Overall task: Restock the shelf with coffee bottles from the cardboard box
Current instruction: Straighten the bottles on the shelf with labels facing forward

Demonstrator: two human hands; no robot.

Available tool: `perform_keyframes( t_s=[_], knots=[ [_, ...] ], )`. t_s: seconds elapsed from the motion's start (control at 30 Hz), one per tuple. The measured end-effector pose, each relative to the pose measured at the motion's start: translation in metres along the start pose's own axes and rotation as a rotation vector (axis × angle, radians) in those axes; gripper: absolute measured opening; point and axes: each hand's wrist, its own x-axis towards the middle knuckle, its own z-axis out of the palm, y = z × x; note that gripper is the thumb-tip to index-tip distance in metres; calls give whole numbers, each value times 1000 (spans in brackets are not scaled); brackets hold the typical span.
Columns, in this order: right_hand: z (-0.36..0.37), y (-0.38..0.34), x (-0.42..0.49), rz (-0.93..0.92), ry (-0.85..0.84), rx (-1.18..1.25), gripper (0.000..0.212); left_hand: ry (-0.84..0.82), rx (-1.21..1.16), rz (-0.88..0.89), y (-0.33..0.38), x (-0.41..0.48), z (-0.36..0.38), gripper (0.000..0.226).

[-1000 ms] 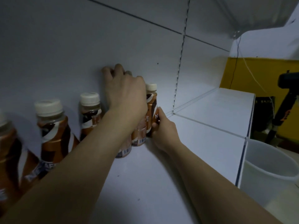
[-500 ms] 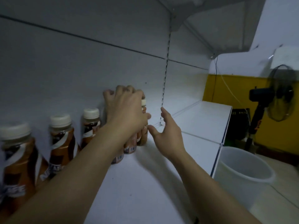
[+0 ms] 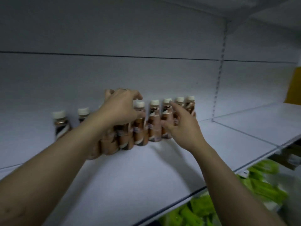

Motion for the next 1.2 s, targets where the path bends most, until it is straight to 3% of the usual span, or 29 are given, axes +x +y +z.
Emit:
perform_keyframes(
  t_s=[0.23,0.4,0.6,0.73,0.87,1.0,1.2],
  knots=[
    [75,-61,-2,-122,-198,140,65,26,164,-236,-93,-56,-46,51],
    [115,-87,5,-113,-242,175,54,-54,179,-287,-130,-64,-39,61],
    [141,-126,25,-169,-22,69,39,-85,109,-245,-162,-61,-39,57],
    [159,-150,46,-234,-180,-78,50,-127,170,-189,-173,-61,-45,51],
    [162,-152,59,-201,-338,-111,36,-144,110,-172,-179,-60,-46,46],
    [158,-144,55,-192,-349,-83,37,-154,116,-154,-182,-56,-44,46],
    [158,-147,54,-190,-213,-97,35,-150,80,-142,-183,-55,-47,46]
  ],
)
